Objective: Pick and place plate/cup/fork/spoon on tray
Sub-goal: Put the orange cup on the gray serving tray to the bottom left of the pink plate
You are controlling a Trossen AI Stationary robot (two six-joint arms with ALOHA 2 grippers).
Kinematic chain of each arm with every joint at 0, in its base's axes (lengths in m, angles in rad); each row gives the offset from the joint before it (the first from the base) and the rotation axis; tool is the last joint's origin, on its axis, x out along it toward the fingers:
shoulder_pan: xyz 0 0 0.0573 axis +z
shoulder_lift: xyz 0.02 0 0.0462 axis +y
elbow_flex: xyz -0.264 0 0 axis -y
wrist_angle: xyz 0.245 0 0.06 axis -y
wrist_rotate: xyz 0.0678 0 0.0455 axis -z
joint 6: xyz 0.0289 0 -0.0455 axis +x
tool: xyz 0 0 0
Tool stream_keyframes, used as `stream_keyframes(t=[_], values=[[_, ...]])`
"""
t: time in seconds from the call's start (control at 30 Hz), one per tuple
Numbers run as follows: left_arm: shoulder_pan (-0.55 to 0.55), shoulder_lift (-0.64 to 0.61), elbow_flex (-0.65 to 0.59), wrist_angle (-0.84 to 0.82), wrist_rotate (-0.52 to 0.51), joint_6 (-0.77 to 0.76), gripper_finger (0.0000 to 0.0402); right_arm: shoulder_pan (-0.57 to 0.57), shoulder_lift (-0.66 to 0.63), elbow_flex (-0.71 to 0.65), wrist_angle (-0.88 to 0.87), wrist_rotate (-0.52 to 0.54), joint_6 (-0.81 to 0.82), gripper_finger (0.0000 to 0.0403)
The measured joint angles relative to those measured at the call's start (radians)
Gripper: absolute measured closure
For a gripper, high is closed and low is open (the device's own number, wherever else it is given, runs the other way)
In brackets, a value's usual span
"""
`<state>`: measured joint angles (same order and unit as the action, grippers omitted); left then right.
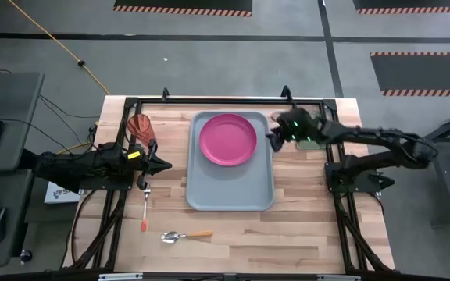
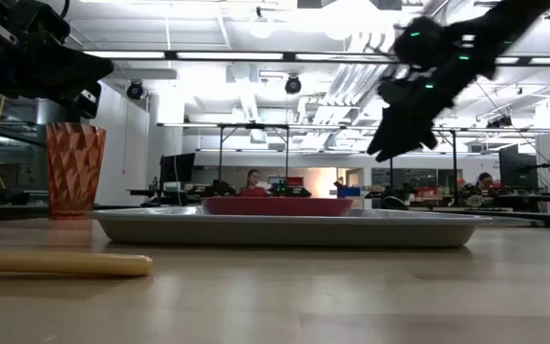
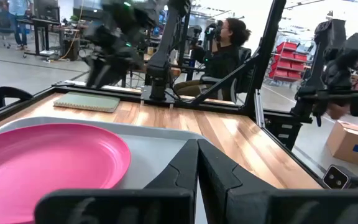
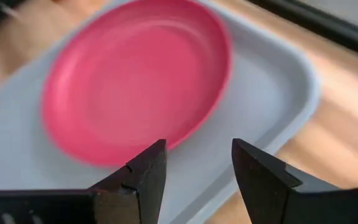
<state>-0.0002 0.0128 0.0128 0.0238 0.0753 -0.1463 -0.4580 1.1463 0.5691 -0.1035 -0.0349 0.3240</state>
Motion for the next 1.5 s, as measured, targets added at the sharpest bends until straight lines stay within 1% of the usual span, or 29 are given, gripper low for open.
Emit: stream_keyframes(t=[0.07, 0.17, 0.3, 0.33, 0.4, 0.47, 0.6, 0.83, 1.2, 1.3, 1.5], values=[[0.000, 0.000, 0.000, 0.000, 0.000, 0.000, 0.0401, 0.055, -0.078, -0.107, 0.149, -0.002, 0.052, 0.0230], [0.000, 0.000, 0.000, 0.000, 0.000, 0.000, 0.0401, 0.138, -0.173, -0.256, 0.464, -0.003, 0.100, 0.0230], [0.000, 0.000, 0.000, 0.000, 0.000, 0.000, 0.0401, 0.229, -0.212, -0.397, 0.873, 0.036, 0.068, 0.0230], [0.000, 0.000, 0.000, 0.000, 0.000, 0.000, 0.0401, 0.246, -0.212, -0.418, 0.946, 0.053, 0.047, 0.0230], [0.000, 0.000, 0.000, 0.000, 0.000, 0.000, 0.0401, 0.273, -0.212, -0.438, 1.024, 0.083, -0.009, 0.0230], [0.000, 0.000, 0.000, 0.000, 0.000, 0.000, 0.0401, 0.290, -0.212, -0.436, 1.044, 0.095, -0.058, 0.0230], [0.000, 0.000, 0.000, 0.000, 0.000, 0.000, 0.0401, 0.320, -0.211, -0.418, 1.019, 0.094, -0.104, 0.0230], [0.000, 0.000, 0.000, 0.000, 0.000, 0.000, 0.0401, 0.346, -0.210, -0.418, 0.963, 0.091, -0.102, 0.0230], [0.000, 0.000, 0.000, 0.011, -0.002, 0.003, 0.0401, 0.392, -0.210, -0.418, 0.961, 0.091, -0.110, 0.0230], [0.000, 0.000, 0.000, 0.048, -0.010, 0.046, 0.0401, 0.396, -0.210, -0.417, 0.961, 0.091, -0.098, 0.0230], [0.000, 0.000, 0.000, 0.057, -0.012, 0.073, 0.0401, 0.396, -0.210, -0.417, 0.976, 0.105, -0.097, 0.0230]])
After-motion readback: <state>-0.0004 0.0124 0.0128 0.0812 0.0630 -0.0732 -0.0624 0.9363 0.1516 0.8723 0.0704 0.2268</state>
